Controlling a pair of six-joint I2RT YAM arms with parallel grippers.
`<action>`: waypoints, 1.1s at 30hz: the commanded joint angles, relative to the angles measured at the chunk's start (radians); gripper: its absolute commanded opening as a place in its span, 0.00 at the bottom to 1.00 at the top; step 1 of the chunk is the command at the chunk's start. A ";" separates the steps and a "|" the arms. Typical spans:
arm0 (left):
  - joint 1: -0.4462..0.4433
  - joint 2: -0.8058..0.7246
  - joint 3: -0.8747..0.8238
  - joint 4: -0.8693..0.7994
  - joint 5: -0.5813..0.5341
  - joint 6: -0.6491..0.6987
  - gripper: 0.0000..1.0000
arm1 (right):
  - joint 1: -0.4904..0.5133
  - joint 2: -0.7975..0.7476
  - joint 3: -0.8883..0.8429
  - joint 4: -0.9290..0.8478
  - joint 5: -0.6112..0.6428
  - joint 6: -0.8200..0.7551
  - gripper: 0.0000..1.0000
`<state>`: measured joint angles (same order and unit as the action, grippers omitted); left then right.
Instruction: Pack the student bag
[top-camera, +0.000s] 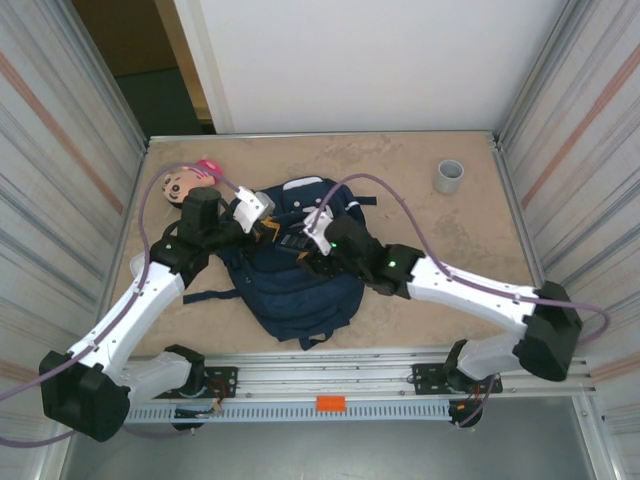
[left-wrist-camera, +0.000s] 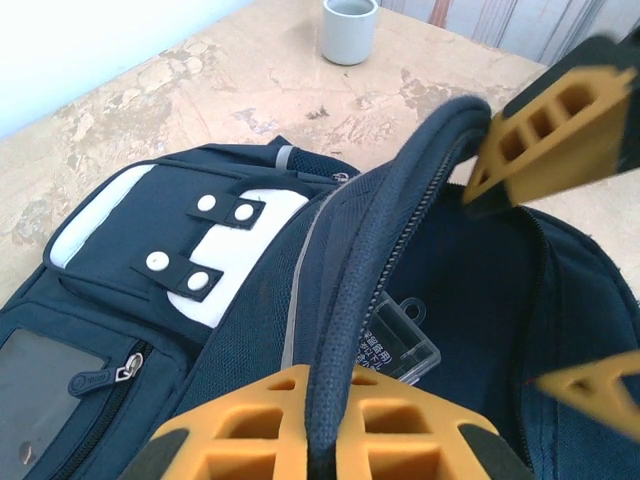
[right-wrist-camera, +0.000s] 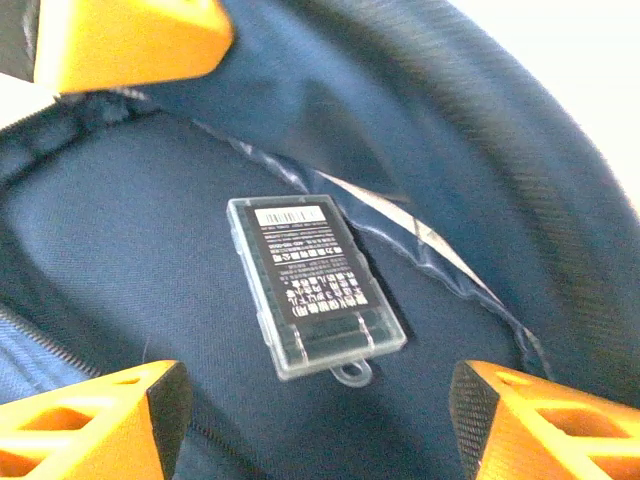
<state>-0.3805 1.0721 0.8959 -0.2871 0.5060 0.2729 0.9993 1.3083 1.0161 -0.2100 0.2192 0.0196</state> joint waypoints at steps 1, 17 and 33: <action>0.002 -0.059 0.004 0.036 0.098 0.085 0.00 | -0.046 -0.138 -0.054 0.040 -0.076 0.108 0.70; -0.346 0.126 -0.090 -0.347 -0.154 0.703 0.24 | -0.154 -0.312 -0.179 -0.031 -0.196 0.168 0.71; 0.059 -0.355 -0.161 -0.193 0.196 0.200 0.75 | 0.070 0.050 -0.017 -0.135 -0.167 -0.459 0.71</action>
<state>-0.3775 0.7631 0.7734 -0.5251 0.6170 0.6441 1.0538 1.3048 0.9356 -0.3233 0.0517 -0.3080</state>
